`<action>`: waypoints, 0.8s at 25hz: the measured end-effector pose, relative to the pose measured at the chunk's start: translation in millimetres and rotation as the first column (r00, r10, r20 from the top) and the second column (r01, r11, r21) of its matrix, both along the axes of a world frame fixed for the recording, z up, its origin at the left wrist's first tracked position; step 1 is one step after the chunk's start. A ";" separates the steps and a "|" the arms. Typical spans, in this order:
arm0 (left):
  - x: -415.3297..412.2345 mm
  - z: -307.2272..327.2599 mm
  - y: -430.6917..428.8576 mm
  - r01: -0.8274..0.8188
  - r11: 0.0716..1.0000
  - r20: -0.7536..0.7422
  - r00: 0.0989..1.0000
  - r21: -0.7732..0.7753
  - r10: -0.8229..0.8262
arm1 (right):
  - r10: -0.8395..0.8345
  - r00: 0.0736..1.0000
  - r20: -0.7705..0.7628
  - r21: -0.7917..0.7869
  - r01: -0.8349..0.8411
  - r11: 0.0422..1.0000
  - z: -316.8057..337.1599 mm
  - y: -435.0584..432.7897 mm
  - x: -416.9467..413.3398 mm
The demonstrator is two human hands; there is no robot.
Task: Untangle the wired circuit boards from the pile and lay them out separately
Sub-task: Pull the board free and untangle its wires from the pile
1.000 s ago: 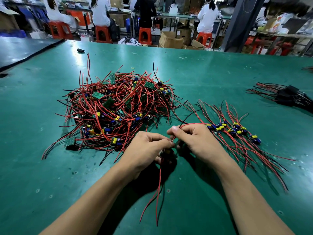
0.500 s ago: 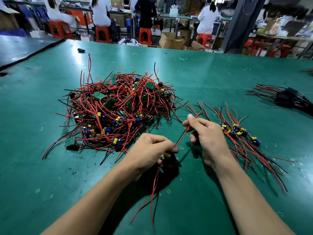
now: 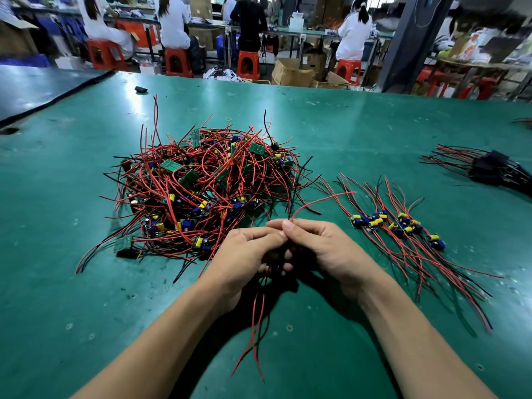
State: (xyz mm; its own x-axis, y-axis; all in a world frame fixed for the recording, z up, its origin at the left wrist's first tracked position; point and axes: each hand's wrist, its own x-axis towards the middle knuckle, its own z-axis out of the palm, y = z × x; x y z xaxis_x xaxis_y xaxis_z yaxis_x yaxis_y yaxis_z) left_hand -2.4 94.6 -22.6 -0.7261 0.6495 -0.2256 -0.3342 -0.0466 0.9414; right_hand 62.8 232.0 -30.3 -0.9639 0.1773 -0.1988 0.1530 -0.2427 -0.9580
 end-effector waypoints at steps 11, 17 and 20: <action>-1.0 8.1 -1.5 0.264 0.962 0.099 0.958 0.067 -0.269 | -0.411 0.909 -0.070 -0.319 0.370 0.873 8.3 25.1 -9.4; 3.6 5.3 1.3 0.331 0.943 0.058 0.942 0.022 -0.331 | -0.556 0.831 0.029 -0.568 0.471 0.675 12.4 35.2 -9.7; 5.6 4.2 1.8 0.354 0.935 0.033 0.935 0.006 -0.354 | -0.535 0.843 0.051 -0.620 0.447 0.644 14.5 36.2 -8.9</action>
State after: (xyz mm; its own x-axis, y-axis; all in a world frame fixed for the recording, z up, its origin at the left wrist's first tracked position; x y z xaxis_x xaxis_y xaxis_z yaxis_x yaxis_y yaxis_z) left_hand 3.2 96.3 -18.5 -0.4416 0.8629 -0.2456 -0.3595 0.0805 0.9297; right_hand 54.0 268.2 -15.8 -0.7928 0.5217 -0.3151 -0.2660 -0.7613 -0.5913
